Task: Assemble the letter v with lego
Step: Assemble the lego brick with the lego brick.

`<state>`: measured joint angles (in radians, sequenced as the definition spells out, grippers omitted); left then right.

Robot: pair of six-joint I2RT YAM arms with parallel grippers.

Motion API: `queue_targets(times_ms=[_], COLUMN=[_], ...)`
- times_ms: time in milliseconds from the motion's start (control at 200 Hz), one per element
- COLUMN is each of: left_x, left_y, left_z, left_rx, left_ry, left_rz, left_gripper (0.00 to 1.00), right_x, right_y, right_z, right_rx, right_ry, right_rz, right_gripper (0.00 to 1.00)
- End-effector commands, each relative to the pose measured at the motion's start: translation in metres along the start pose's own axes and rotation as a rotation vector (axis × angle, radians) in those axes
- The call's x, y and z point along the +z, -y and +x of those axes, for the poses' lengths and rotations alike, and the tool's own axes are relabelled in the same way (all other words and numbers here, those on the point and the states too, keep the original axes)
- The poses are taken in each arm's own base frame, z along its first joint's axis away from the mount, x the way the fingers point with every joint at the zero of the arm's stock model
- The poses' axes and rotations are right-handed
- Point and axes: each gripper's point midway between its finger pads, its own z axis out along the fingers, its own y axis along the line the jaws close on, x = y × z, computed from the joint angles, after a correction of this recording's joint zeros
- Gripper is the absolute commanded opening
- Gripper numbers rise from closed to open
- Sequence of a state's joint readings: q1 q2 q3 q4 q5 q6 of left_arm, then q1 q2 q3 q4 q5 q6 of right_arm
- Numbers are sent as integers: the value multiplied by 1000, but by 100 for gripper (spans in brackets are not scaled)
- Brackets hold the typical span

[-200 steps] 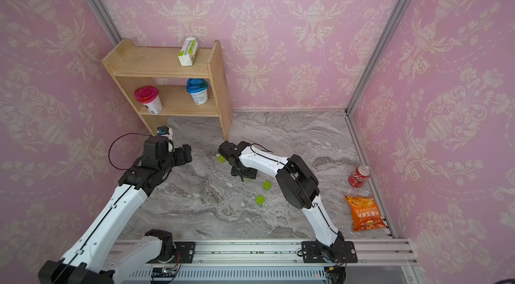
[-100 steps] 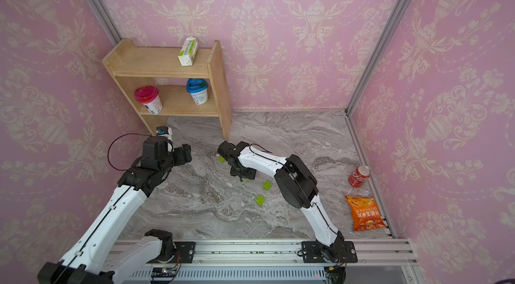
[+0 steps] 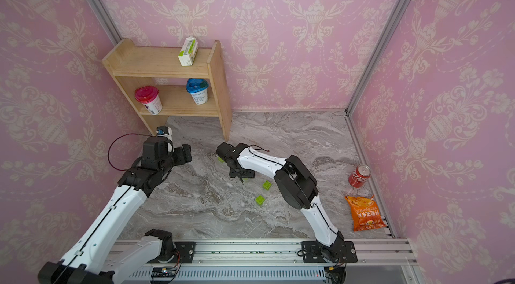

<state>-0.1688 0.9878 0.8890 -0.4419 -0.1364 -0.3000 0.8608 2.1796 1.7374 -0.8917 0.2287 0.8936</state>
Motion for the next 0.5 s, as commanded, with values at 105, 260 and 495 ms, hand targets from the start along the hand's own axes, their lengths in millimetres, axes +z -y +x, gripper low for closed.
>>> queue_targets(times_ms=[105, 260, 495], left_x=[-3, -5, -9], left_y=[-1, -1, 1], left_z=[0, -3, -6], left_rx=[29, 26, 10], left_ry=[-1, 3, -6], left_rz=[-11, -16, -9], left_gripper=[89, 88, 88], right_x=[24, 17, -14], right_y=[47, 34, 28], right_z=[45, 42, 22], right_rx=[-122, -94, -82], right_ry=[-161, -154, -108], right_rz=[106, 30, -34], right_gripper=[0, 25, 70])
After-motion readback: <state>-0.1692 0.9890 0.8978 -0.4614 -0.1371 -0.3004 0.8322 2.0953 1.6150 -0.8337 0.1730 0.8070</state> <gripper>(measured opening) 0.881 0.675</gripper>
